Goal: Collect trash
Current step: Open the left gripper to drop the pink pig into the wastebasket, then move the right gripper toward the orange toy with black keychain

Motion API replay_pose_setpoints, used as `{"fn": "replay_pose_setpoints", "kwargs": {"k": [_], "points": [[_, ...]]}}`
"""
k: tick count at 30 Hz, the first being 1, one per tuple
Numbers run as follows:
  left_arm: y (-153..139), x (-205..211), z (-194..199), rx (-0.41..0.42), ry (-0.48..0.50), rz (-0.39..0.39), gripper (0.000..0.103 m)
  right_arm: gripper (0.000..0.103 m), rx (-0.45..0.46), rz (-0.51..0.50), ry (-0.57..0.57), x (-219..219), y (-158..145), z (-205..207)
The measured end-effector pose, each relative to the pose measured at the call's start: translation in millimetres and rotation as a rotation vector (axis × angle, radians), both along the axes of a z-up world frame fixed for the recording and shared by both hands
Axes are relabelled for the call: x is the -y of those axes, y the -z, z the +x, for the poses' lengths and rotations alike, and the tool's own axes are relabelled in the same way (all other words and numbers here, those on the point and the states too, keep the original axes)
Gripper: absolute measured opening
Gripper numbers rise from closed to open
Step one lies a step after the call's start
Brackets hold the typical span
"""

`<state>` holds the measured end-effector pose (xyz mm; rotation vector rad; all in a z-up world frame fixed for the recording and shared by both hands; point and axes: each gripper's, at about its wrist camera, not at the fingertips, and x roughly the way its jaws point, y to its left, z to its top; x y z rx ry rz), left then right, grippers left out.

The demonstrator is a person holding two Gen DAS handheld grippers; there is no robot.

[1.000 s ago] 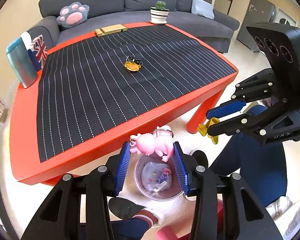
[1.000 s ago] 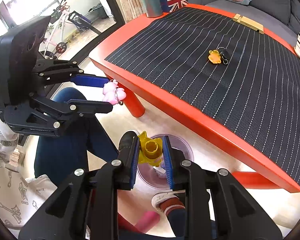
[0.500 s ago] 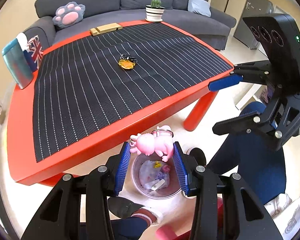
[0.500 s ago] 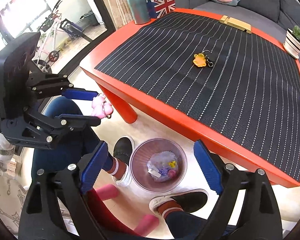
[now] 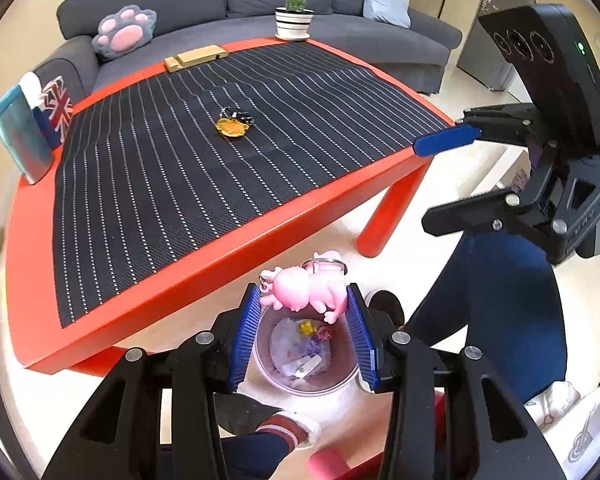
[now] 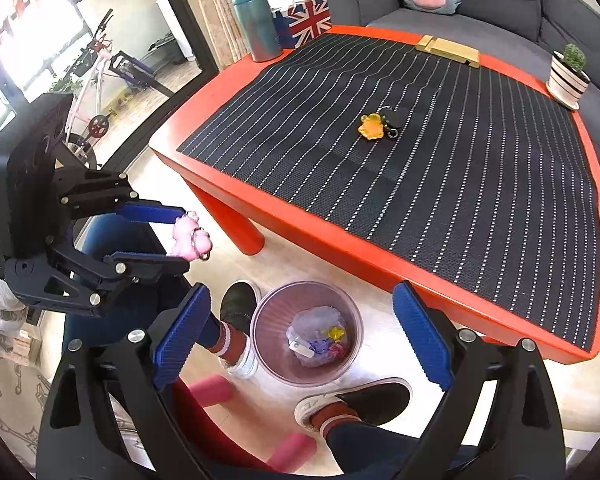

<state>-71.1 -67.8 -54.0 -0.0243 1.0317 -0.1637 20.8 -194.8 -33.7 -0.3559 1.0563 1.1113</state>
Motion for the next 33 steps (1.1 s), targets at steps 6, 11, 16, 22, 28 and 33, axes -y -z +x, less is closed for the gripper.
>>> {"fn": "replay_pose_setpoints", "kwargs": {"k": [6,11,16,22,28,33], "points": [[-1,8,0,-0.004,0.019,-0.007,0.043,0.091,0.003,0.010,0.021,9,-4,4],[-2,4,3,0.003,0.005,-0.048,0.085,0.091,0.002,0.015,0.032,13,-6,6],[-1,0,6,0.005,-0.020,-0.059,0.092,0.092,0.001,0.016,0.037,15,-5,6],[2,-4,5,0.003,-0.039,-0.063,0.093,0.092,-0.007,0.014,0.038,14,-2,6],[2,-6,6,0.007,-0.048,-0.067,0.093,0.093,-0.008,0.020,0.038,12,-2,6],[2,-9,6,0.012,-0.057,-0.066,0.093,0.094,-0.007,0.026,0.043,11,-2,7]]}}
